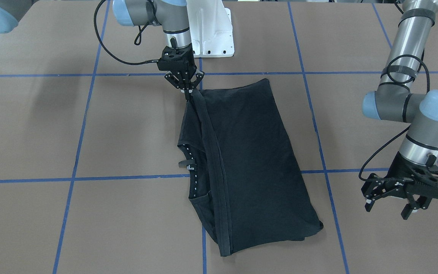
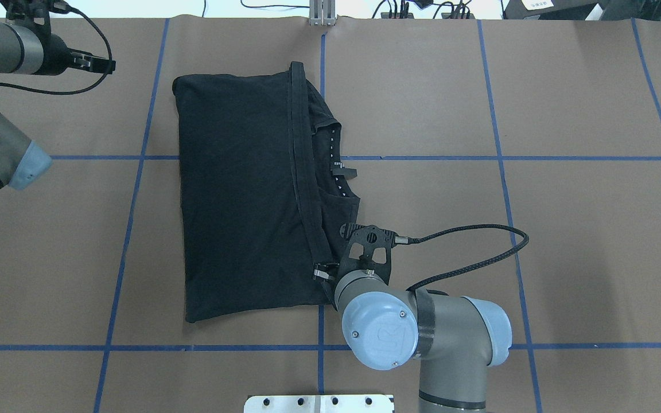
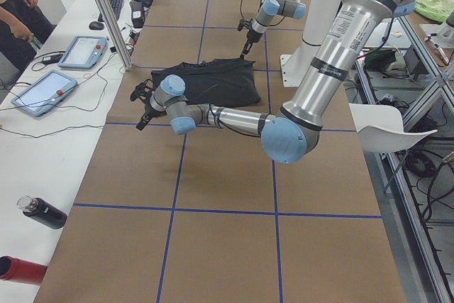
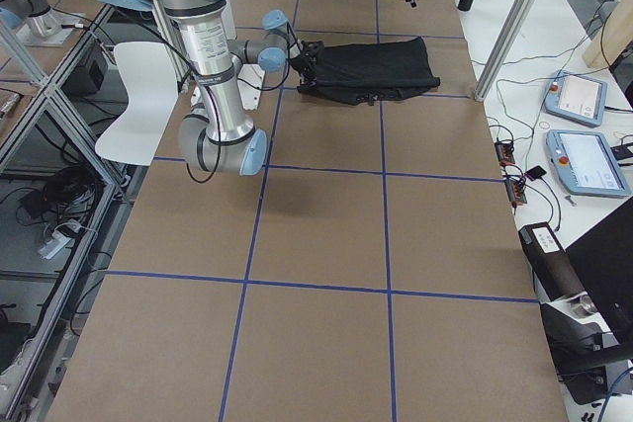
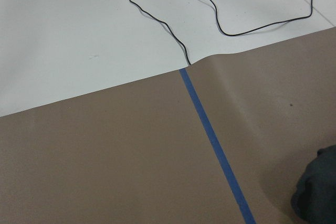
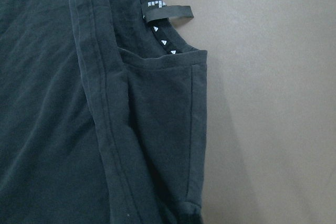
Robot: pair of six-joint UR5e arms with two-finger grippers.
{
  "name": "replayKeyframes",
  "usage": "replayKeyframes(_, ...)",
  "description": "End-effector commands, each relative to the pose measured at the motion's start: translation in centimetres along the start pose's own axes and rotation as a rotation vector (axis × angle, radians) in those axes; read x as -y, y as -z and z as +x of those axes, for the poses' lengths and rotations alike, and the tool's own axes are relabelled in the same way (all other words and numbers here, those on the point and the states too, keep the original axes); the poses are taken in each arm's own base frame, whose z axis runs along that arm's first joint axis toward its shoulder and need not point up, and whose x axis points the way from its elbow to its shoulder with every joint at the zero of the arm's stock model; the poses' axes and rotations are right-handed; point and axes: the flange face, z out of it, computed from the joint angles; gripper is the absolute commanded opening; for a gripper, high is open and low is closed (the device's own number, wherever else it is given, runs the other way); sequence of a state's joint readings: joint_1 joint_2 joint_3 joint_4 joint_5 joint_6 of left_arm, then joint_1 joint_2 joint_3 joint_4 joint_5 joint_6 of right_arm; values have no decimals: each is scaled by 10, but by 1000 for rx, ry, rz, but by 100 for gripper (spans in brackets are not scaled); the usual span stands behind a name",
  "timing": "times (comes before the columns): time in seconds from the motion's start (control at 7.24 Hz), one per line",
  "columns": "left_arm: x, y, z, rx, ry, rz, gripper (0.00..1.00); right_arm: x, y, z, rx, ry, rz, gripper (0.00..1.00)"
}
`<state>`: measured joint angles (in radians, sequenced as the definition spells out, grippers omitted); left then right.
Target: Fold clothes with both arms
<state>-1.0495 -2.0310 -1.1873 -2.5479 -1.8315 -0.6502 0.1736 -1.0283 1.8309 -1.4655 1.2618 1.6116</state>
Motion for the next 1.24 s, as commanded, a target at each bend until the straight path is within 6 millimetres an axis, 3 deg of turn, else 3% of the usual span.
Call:
replayKeyframes(0.0,0,0,0,0,0,0,100,-14,2,6,-5,13,0,0)
replayKeyframes(0.14,0,0,2,-2,-1,0,100,-12,7,5,5,17,-4,99)
replayKeyframes(0.28,0,0,2,-2,-1,0,100,-2,22,0,27,10,-6,100)
replayKeyframes(0.41,0,0,2,-2,-1,0,100,22,39,-1,11,19,-15,100)
replayKeyframes(0.69,0,0,2,-2,-1,0,100,88,39,-18,-20,85,11,100)
replayKeyframes(0.97,5,6,8,-16,-6,13,100,142,-7,-81,-106,96,-23,100)
replayKeyframes(1.11,6,8,10,-19,-7,17,100,158,-36,-109,-163,122,-23,100)
